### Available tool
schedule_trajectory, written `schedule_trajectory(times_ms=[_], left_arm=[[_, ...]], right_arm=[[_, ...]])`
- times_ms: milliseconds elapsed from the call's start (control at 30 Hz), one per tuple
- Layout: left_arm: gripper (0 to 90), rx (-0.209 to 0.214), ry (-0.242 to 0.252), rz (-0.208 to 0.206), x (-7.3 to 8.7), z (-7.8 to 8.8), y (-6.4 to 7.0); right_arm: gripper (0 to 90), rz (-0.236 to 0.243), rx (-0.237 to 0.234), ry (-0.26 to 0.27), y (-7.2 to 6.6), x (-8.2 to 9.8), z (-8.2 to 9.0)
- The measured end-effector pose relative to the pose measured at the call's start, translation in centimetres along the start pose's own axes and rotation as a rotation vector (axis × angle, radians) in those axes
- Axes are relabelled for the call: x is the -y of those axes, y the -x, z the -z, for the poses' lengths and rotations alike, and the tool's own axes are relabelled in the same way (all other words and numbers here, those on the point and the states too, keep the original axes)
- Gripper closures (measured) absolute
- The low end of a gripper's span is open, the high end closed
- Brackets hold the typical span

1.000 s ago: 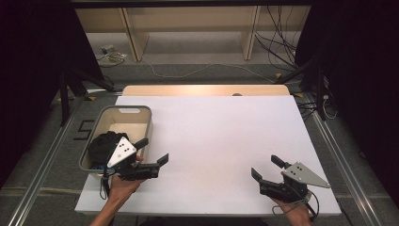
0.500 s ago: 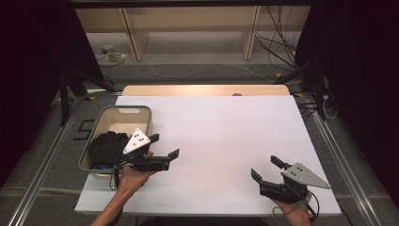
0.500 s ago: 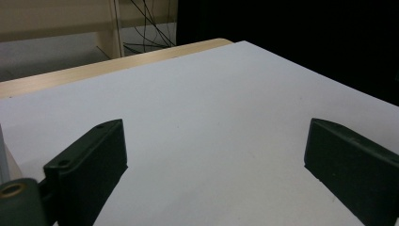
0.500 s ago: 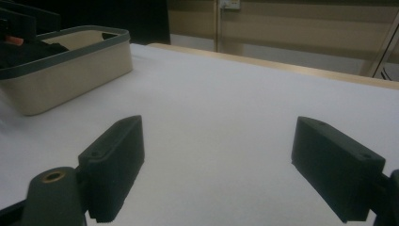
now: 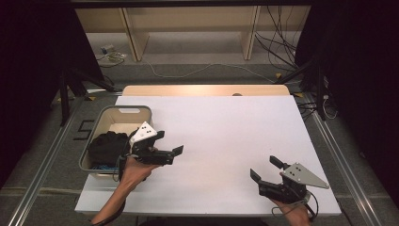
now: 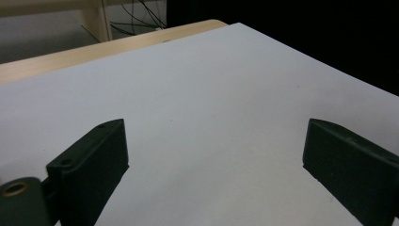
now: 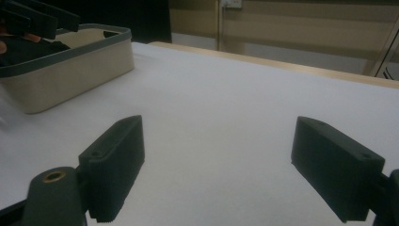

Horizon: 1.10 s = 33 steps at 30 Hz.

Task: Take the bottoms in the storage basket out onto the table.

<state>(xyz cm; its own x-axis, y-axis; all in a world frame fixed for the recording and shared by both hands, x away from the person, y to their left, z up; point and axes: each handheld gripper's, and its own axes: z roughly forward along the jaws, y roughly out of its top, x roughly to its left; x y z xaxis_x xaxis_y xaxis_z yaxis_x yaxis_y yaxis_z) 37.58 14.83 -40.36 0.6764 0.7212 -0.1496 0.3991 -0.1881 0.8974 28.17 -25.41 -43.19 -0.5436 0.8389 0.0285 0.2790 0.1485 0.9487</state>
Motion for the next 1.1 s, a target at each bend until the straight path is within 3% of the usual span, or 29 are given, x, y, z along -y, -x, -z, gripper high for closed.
schedule_trajectory(times_ms=[100,133,300,1100], left_arm=[[7.0,0.015,-0.015,0.014,-0.5,-0.2,0.0],[6.9,0.04,-0.047,0.026,-0.9,-0.3,0.1],[7.0,0.042,-0.08,0.02,-1.2,-0.5,0.0],[8.1,-0.041,-0.127,0.012,-1.7,1.2,-2.3]], right_arm=[[18.7,0.001,0.0,0.001,0.0,0.0,0.0],[18.7,0.001,-0.001,0.001,0.0,0.0,0.0],[18.7,0.011,-0.006,-0.003,0.1,0.0,0.0],[18.8,0.02,-0.015,-0.006,0.0,0.2,-0.1]])
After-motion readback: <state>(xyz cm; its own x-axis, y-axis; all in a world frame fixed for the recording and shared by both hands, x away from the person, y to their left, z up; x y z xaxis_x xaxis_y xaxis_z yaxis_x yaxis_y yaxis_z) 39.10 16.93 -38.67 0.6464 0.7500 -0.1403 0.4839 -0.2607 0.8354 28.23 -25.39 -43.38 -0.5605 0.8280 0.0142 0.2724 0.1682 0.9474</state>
